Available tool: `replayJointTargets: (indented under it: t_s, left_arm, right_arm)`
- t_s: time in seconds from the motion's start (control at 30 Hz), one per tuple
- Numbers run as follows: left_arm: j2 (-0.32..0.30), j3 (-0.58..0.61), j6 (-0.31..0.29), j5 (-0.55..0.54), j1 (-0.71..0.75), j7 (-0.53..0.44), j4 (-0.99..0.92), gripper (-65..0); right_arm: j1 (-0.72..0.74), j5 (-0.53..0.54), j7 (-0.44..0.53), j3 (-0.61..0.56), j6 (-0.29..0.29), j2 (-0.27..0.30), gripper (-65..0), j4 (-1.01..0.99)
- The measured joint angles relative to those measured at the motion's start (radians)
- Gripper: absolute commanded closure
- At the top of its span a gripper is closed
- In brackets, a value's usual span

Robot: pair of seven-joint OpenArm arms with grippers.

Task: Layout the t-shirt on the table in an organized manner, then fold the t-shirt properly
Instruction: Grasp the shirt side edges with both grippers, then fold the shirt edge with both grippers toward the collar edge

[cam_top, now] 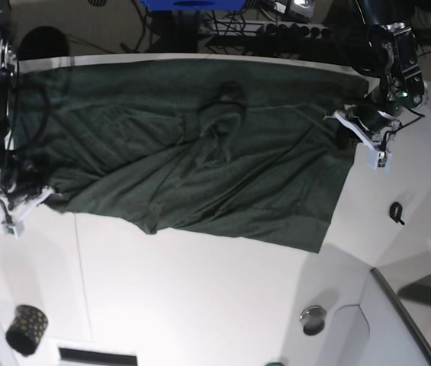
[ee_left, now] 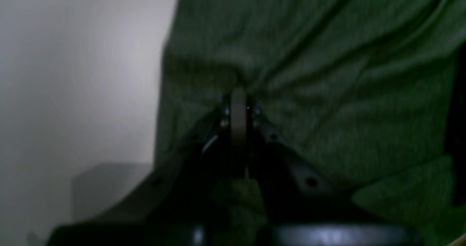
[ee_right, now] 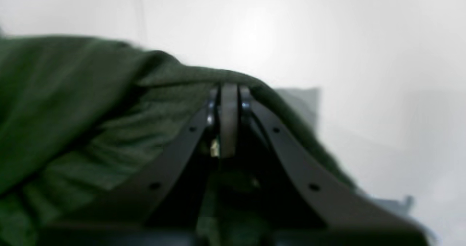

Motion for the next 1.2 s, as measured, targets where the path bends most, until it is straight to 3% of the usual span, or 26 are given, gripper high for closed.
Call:
replayJointTargets:
  t_s: [0.13, 0.23, 0.37, 0.47, 0.57, 0.63, 0.73, 0.77, 0.8, 0.93, 1.03, 1.2]
  left_arm:
    - [-0.003, -0.006, 0.000, -0.001, -0.007, -0.005, 0.000, 0.0]
    - [-0.005, -0.008, 0.000, -0.001, -0.008, -0.004, 0.000, 0.0]
    - [-0.005, -0.008, 0.000, 0.000, -0.008, -0.004, 0.000, 0.0]
    - [-0.003, -0.008, 0.000, 0.000, -0.009, -0.004, 0.003, 0.0]
    - [-0.005, -0.009, 0.000, -0.002, -0.012, -0.004, 0.006, 0.0]
    - [-0.008, -0.010, 0.000, -0.003, -0.013, -0.004, 0.006, 0.0]
    - [-0.008, -0.010, 0.000, -0.003, -0.012, -0.004, 0.006, 0.0]
    - [-0.008, -0.010, 0.000, -0.003, -0.013, -0.004, 0.006, 0.0]
    - [-0.009, -0.010, 0.000, -0.003, -0.013, -0.004, 0.006, 0.0]
    - [-0.035, -0.010, 0.000, -0.003, -0.036, -0.002, 0.003, 0.0]
    - [-0.060, -0.013, 0.000, -0.003, -0.046, -0.007, 0.008, 0.0]
    - [-0.080, -0.012, 0.000, 0.001, -0.058, 0.004, -0.002, 0.0]
  right_arm:
    - [-0.005, -0.006, 0.047, 0.004, -0.002, -0.011, -0.6, -0.005]
    - [-0.005, 0.001, 0.052, 0.004, -0.066, -0.018, -0.6, 0.001]
    - [-0.014, -0.011, 0.032, 0.003, -0.092, -0.024, -0.6, 0.037]
    - [-0.066, -0.024, 0.016, 0.008, -0.068, -0.024, -1.4, 0.160]
    - [-0.122, -0.024, 0.010, 0.102, -0.016, -0.049, -3.3, 0.344]
    - [-0.122, -0.026, 0.018, 0.138, -0.011, -0.056, -12.6, 0.415]
    - [-0.087, -0.024, 0.013, 0.094, 0.010, -0.022, -38.9, 0.407]
    - [-0.070, -0.024, 0.003, 0.063, 0.026, -0.005, -44.4, 0.377]
    - [-0.048, -0.024, -0.027, 0.036, 0.044, 0.010, -45.8, 0.338]
    - [0.069, -0.024, -0.043, -0.016, 0.134, 0.024, -41.1, 0.093]
    - [0.141, -0.027, -0.003, -0.022, 0.166, 0.025, -37.8, -0.063]
    - [0.158, -0.029, 0.035, -0.023, 0.177, 0.026, -38.1, -0.147]
